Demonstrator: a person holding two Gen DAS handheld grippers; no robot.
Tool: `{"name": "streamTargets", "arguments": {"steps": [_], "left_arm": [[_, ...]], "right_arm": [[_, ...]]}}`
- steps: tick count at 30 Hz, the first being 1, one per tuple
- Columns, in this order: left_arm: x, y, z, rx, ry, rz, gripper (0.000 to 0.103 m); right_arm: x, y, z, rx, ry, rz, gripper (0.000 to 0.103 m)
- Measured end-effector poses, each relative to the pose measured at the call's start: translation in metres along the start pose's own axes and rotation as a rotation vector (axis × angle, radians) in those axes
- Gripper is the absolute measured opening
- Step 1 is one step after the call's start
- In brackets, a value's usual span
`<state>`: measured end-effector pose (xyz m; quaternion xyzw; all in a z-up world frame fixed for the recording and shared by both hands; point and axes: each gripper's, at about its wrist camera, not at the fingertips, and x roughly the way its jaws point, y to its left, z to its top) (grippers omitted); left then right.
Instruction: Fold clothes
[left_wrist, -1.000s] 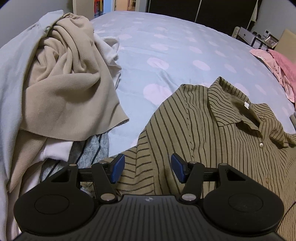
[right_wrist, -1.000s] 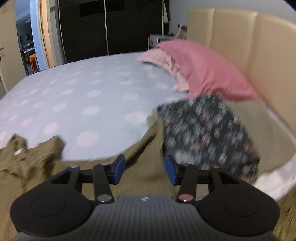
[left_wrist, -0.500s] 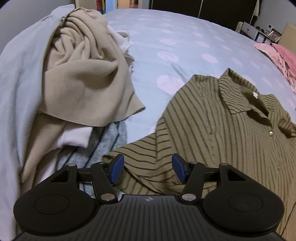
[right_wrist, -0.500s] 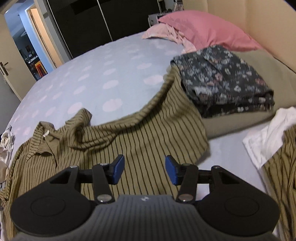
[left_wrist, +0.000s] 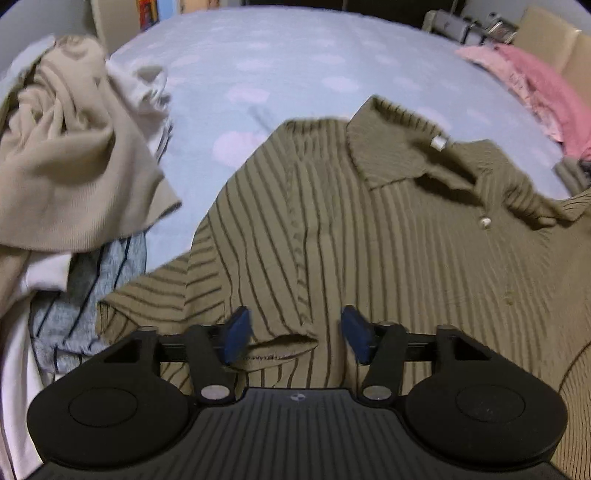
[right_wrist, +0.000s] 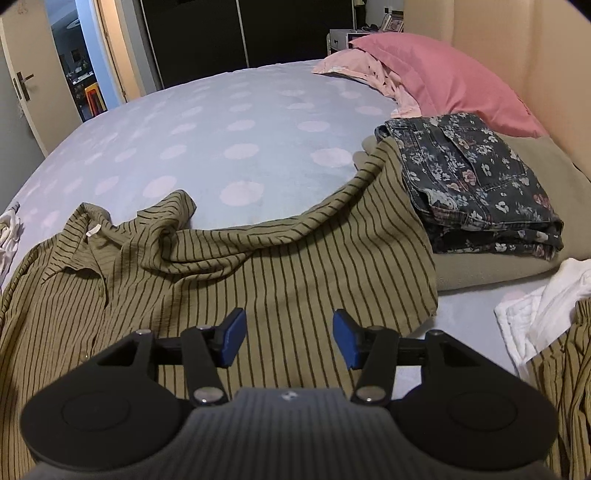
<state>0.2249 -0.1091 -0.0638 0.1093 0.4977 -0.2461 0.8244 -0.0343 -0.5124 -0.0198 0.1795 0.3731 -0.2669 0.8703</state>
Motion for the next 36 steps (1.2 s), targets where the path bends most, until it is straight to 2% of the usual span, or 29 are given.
{"name": "streamTargets", "arguments": {"steps": [1, 3, 5, 8, 12, 17, 25, 28, 31, 36], "left_arm": [[0.002, 0.003, 0.001, -0.013, 0.006, 0.002, 0.025], [0.003, 0.008, 0.002, -0.034, 0.008, 0.013, 0.004], [-0.003, 0.015, 0.007, -0.045, -0.020, 0.033, 0.002], [-0.018, 0.025, 0.021, -0.051, -0.077, 0.053, 0.001], [-0.044, 0.045, 0.059, -0.067, -0.162, 0.106, 0.001], [-0.061, 0.073, 0.110, -0.099, -0.221, 0.204, 0.001], [-0.029, 0.112, 0.166, -0.067, -0.190, 0.424, 0.001], [-0.006, 0.123, 0.172, -0.070, -0.159, 0.445, 0.001], [0.009, 0.125, 0.170, -0.046, -0.159, 0.449, 0.001], [0.017, 0.125, 0.168, -0.027, -0.165, 0.452, 0.004]], "right_arm": [[0.000, 0.000, 0.000, 0.001, -0.002, 0.001, 0.056], [-0.001, 0.000, -0.001, -0.005, -0.004, -0.005, 0.056], [-0.002, -0.002, -0.001, -0.010, -0.005, -0.011, 0.056], [-0.001, -0.004, -0.001, 0.000, -0.004, -0.018, 0.056], [-0.001, -0.006, 0.006, 0.020, -0.013, -0.014, 0.056], [0.004, -0.008, 0.017, 0.018, -0.027, -0.023, 0.056], [0.026, -0.025, 0.042, 0.028, -0.029, -0.090, 0.056], [0.037, -0.036, 0.049, 0.051, -0.020, -0.113, 0.056], [0.047, -0.051, 0.052, 0.086, -0.009, -0.128, 0.056], [0.054, -0.077, 0.057, 0.166, -0.019, -0.163, 0.055]]}}
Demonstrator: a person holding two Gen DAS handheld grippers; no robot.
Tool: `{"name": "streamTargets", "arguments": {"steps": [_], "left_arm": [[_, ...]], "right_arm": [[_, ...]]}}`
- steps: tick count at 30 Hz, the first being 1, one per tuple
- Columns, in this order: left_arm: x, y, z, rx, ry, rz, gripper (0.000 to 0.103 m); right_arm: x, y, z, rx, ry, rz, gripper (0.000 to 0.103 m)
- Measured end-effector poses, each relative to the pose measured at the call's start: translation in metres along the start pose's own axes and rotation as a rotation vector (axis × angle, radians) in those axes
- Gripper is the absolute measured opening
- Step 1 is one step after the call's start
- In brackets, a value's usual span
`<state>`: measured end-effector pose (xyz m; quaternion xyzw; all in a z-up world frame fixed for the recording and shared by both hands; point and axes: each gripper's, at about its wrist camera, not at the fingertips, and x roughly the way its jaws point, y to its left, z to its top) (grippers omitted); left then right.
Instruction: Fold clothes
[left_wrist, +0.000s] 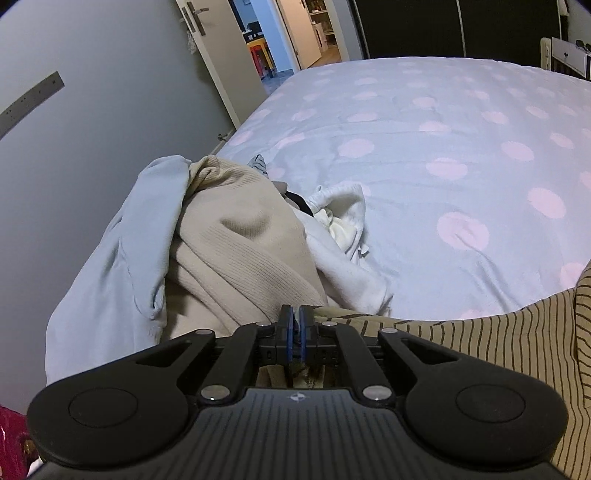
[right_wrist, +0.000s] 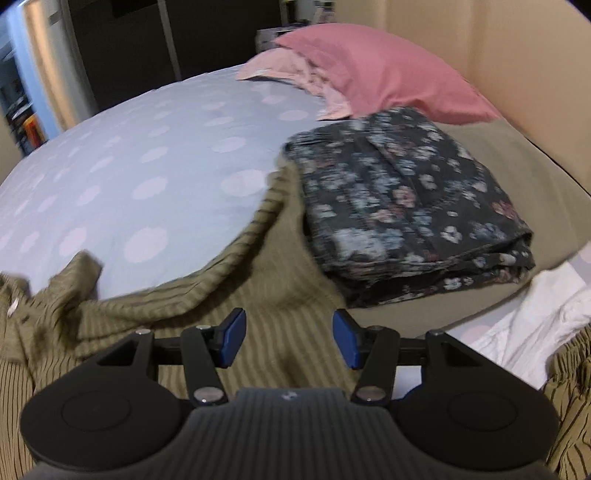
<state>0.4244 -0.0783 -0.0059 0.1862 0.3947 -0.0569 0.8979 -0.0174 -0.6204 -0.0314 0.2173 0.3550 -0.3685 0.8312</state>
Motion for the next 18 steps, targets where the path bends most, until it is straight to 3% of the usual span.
{"name": "streamTargets", "arguments": {"steps": [1, 3, 7, 15, 18], "left_arm": [[-0.003, 0.000, -0.001, -0.007, -0.008, -0.010, 0.006], [-0.011, 0.001, -0.003, -0.008, -0.030, -0.047, 0.023], [-0.030, -0.005, -0.002, 0.025, -0.068, -0.061, 0.040], [-0.059, -0.020, 0.000, 0.053, -0.094, -0.086, 0.044], [-0.060, -0.029, -0.005, 0.075, -0.079, -0.097, 0.044]], "right_arm": [[0.000, -0.005, 0.002, 0.014, -0.011, -0.009, 0.055], [0.000, -0.011, 0.004, 0.033, -0.027, -0.019, 0.055], [0.001, -0.014, 0.008, 0.030, -0.039, 0.004, 0.055], [0.023, -0.006, 0.062, -0.098, -0.080, 0.054, 0.055], [0.040, 0.000, 0.090, -0.160, -0.077, 0.026, 0.056]]}}
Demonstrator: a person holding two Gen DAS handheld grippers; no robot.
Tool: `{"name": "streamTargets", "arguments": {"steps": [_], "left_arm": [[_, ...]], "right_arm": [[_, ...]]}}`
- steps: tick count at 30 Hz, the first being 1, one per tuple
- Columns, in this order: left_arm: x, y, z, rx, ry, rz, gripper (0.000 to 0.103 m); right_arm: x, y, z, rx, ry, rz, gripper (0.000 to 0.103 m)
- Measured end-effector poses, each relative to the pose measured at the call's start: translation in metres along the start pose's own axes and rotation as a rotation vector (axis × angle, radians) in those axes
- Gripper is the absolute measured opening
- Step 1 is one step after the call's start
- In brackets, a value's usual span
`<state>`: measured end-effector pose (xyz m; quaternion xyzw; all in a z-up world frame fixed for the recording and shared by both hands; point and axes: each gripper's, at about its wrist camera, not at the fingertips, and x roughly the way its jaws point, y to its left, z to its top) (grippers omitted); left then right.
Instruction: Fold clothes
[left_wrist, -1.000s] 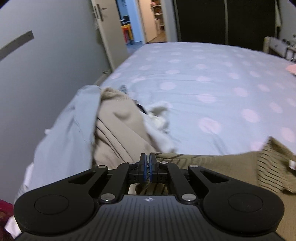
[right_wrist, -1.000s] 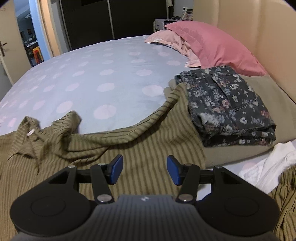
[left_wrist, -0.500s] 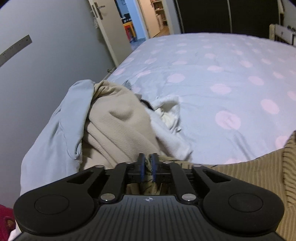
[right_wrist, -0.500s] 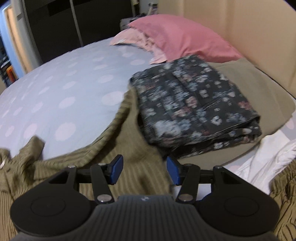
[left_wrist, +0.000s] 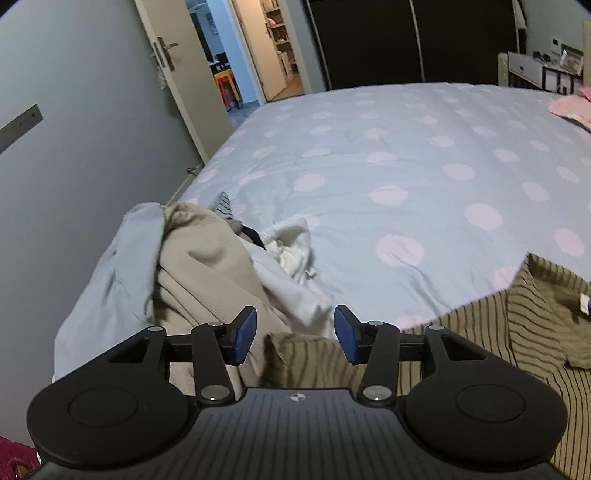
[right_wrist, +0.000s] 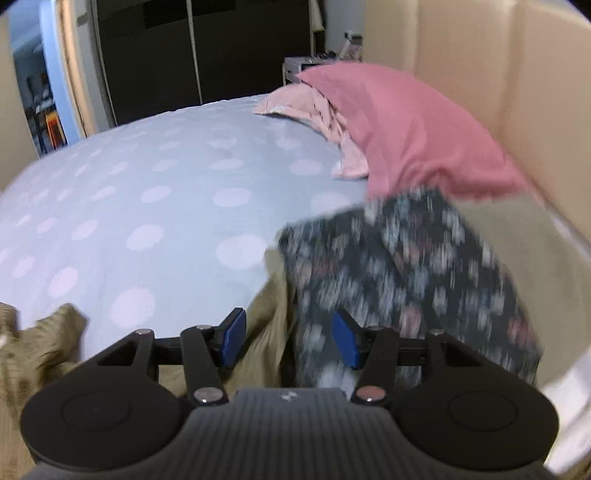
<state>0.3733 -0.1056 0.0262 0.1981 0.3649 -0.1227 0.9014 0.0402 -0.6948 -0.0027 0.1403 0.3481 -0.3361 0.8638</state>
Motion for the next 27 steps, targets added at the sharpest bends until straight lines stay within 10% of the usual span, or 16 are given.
{"name": "streamTargets", "arguments": {"steps": [4, 10, 16, 27], "left_arm": [[0.004, -0.009, -0.008, 0.022, 0.026, -0.005, 0.044], [0.017, -0.007, -0.019, 0.003, 0.064, 0.010, 0.044], [0.040, 0.001, -0.030, -0.016, 0.107, 0.053, 0.039], [0.035, -0.003, -0.025, -0.036, 0.053, 0.016, 0.042]], "right_arm": [[0.027, -0.001, 0.015, 0.030, 0.045, 0.009, 0.052], [0.047, 0.006, 0.020, 0.019, 0.081, 0.025, 0.001], [0.032, -0.003, 0.040, 0.043, -0.048, -0.072, 0.000], [0.068, 0.001, 0.041, -0.035, 0.043, -0.205, 0.011]]}}
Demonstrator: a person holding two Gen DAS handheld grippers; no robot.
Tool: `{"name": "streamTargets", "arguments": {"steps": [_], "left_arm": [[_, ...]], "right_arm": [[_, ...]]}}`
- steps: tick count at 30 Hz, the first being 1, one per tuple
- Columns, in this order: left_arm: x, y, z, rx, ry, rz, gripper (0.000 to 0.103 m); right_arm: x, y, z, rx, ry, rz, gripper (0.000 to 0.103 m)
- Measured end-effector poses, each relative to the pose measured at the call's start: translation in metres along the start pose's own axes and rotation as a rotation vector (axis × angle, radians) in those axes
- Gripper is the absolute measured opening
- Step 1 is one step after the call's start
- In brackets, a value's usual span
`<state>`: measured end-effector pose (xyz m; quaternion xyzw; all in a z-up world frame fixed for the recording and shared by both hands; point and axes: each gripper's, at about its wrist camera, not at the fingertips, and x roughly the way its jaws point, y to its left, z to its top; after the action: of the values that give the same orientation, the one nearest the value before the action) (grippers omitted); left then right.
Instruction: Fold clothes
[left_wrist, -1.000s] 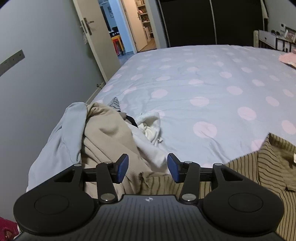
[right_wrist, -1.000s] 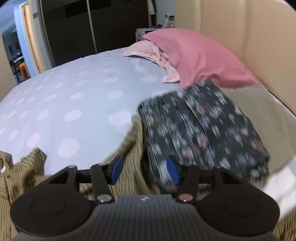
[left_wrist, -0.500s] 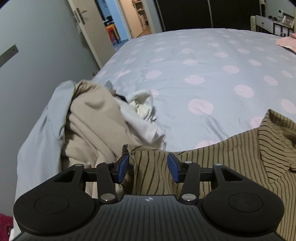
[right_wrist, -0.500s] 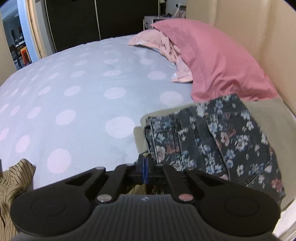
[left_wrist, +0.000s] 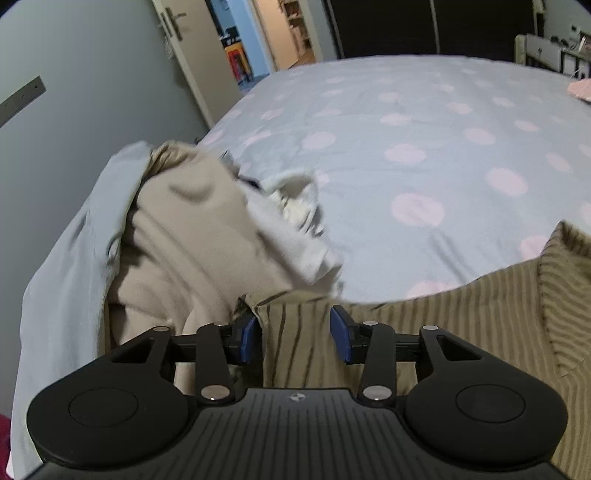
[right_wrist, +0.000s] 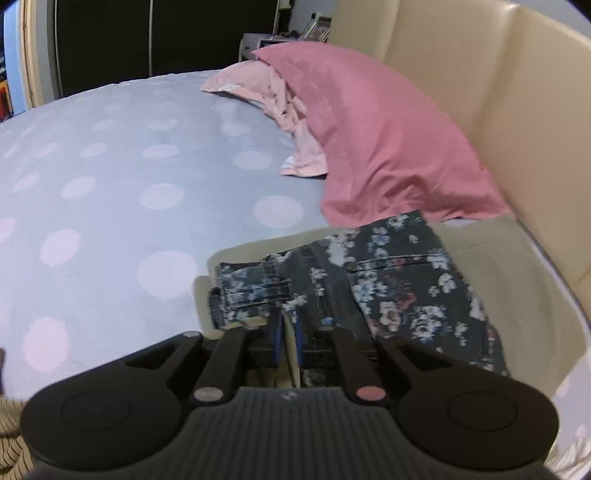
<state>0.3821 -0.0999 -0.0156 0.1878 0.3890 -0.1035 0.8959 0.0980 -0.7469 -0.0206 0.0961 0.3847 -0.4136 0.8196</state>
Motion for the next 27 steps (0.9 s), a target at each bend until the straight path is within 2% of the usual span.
{"name": "streamTargets", "arguments": {"steps": [3, 5, 7, 13, 16, 18, 20, 21, 24, 27], "left_arm": [[-0.008, -0.011, 0.007, 0.010, -0.026, -0.064, 0.044], [-0.009, -0.024, 0.011, 0.021, -0.028, -0.120, 0.044], [-0.009, -0.040, 0.013, 0.034, -0.026, -0.177, 0.045], [-0.005, -0.104, 0.008, 0.084, 0.000, -0.341, 0.047], [0.000, -0.134, 0.005, 0.094, 0.017, -0.404, 0.048], [0.005, -0.150, 0.006, 0.093, 0.027, -0.433, 0.050], [0.013, -0.163, 0.007, 0.082, 0.041, -0.453, 0.050], [0.018, -0.168, 0.008, 0.075, 0.052, -0.462, 0.051], [0.032, -0.180, 0.012, 0.060, 0.092, -0.464, 0.051], [0.039, -0.180, 0.011, 0.085, 0.096, -0.407, 0.050]], "right_arm": [[-0.018, 0.003, -0.001, -0.047, -0.084, -0.010, 0.027], [-0.034, 0.010, -0.002, -0.070, -0.137, 0.047, 0.027], [-0.048, 0.024, -0.004, -0.105, -0.157, 0.140, 0.028], [-0.062, 0.098, -0.027, -0.263, -0.066, 0.422, 0.028], [-0.061, 0.134, -0.037, -0.308, -0.013, 0.506, 0.028], [-0.056, 0.153, -0.038, -0.285, 0.025, 0.553, 0.031], [-0.050, 0.169, -0.039, -0.248, 0.064, 0.604, 0.042], [-0.047, 0.176, -0.039, -0.226, 0.082, 0.624, 0.044], [-0.033, 0.197, -0.038, -0.163, 0.137, 0.662, 0.047], [-0.023, 0.215, -0.044, -0.128, 0.192, 0.669, 0.047]]}}
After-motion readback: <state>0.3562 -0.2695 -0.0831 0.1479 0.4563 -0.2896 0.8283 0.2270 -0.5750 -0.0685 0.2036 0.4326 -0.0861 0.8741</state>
